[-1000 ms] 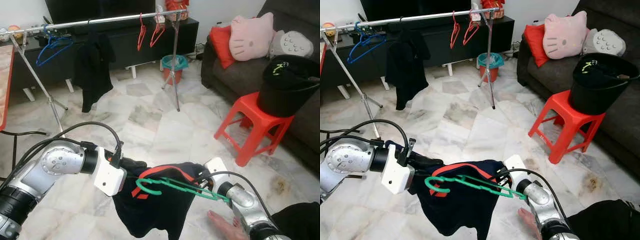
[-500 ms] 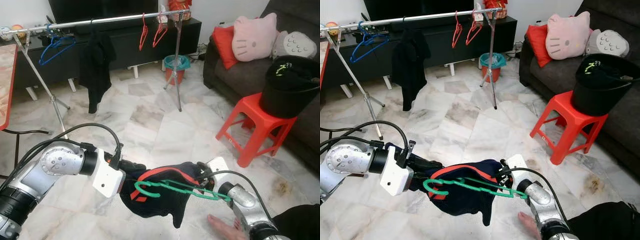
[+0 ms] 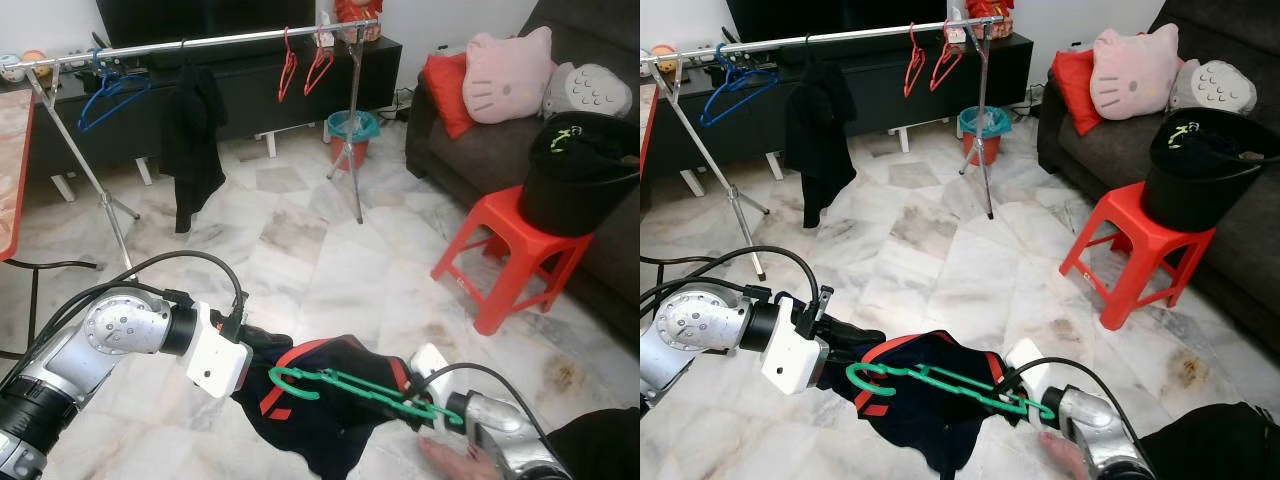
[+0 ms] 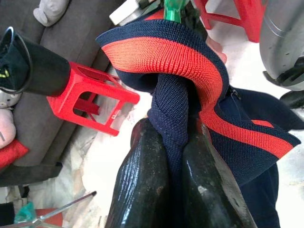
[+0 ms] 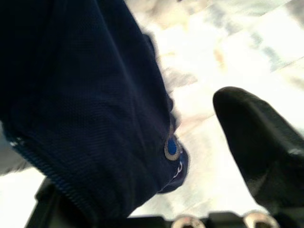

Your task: Hang hanger

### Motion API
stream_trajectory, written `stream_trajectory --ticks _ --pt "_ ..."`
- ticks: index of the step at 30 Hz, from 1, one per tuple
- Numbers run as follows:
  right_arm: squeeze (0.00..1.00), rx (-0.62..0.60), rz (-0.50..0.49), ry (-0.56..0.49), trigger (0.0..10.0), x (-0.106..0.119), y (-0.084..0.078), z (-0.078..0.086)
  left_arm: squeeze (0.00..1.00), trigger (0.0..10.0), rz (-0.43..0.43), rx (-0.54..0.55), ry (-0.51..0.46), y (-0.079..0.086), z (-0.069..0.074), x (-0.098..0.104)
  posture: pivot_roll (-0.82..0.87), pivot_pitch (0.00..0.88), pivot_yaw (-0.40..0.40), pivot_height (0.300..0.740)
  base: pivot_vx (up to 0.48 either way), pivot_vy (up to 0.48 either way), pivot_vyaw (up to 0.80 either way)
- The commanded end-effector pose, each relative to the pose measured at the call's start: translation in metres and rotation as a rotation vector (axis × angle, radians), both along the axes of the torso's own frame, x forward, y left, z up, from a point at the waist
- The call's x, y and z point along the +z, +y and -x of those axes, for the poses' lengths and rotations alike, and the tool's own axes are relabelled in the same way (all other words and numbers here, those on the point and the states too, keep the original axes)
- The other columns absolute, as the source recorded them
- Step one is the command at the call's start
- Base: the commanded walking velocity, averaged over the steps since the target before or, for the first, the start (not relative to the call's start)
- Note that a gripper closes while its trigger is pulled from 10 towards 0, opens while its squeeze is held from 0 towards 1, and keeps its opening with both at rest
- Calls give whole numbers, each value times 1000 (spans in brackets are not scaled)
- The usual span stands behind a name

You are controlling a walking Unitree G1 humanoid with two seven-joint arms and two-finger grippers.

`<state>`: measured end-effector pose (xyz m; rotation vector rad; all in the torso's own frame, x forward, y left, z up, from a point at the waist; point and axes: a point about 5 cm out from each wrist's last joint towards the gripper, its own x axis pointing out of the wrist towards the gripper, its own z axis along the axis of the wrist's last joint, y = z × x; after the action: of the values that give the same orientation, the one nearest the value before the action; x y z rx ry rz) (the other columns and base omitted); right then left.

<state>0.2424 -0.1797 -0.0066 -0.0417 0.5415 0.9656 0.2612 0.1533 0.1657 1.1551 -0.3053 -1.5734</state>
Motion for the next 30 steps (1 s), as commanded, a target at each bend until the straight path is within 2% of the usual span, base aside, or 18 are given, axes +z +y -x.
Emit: stream_trajectory --ticks 1,7,9,10,11,12,15,16,17,21,23,26,28,29,30 --pt "1000 33 -4 15 10000 2 -6 3 0 10000 22 0 -8 1 0 5 -94 0 -16 740 0 0 0" --pt "1000 20 -23 29 10000 7 -20 7 0 10000 18 -3 0 1 1 4 -96 0 -16 740 0 0 0" --pt "1000 -45 -42 -3 10000 13 -31 4 0 10000 17 -5 8 1 2 3 -96 0 -17 740 0 0 0" --pt "780 -65 -45 -15 10000 15 -33 2 0 10000 17 -5 9 1 2 3 -96 0 -17 740 0 0 0" --pt "188 -99 -76 -22 10000 18 -37 0 0 10000 13 -3 13 2 2 2 -96 0 -17 740 0 0 0" --pt "0 -168 -139 -36 10000 26 -44 -3 0 10000 11 2 20 3 2 0 -101 0 -18 740 0 0 0" --pt "0 -160 -234 -31 10000 35 -47 1 0 10000 6 7 26 4 2 -2 -103 0 -18 740 0 0 0" --pt "0 -160 -234 -31 10000 35 -47 1 0 10000 6 7 26 4 2 -2 -103 0 -18 740 0 0 0" --pt "0 -126 -303 -24 10000 42 -44 8 0 10000 5 10 30 4 2 -2 -105 0 -19 740 0 0 0" --pt "0 -91 -373 -14 10000 48 -41 19 0 10000 7 16 35 4 1 -3 -104 0 -19 740 0 0 0" --pt "0 -55 -417 9 10000 51 -36 29 0 10000 15 28 44 5 0 -4 -109 0 -20 740 0 0 0" --pt "0 -35 -355 22 10000 43 -32 39 0 10000 28 38 54 5 -1 -4 -110 0 -21 740 0 0 0" --pt "0 -116 -256 13 10000 31 -38 36 0 10000 36 43 66 5 -1 -5 -110 0 -21 740 0 0 0" --pt "0 -156 -166 9 10000 24 -41 36 0 10000 40 46 72 5 -1 -5 -115 0 -19 740 0 0 0" --pt "0 -160 -151 10 10000 23 -42 36 0 10000 40 46 73 5 -1 -5 -115 0 -19 740 0 0 0"
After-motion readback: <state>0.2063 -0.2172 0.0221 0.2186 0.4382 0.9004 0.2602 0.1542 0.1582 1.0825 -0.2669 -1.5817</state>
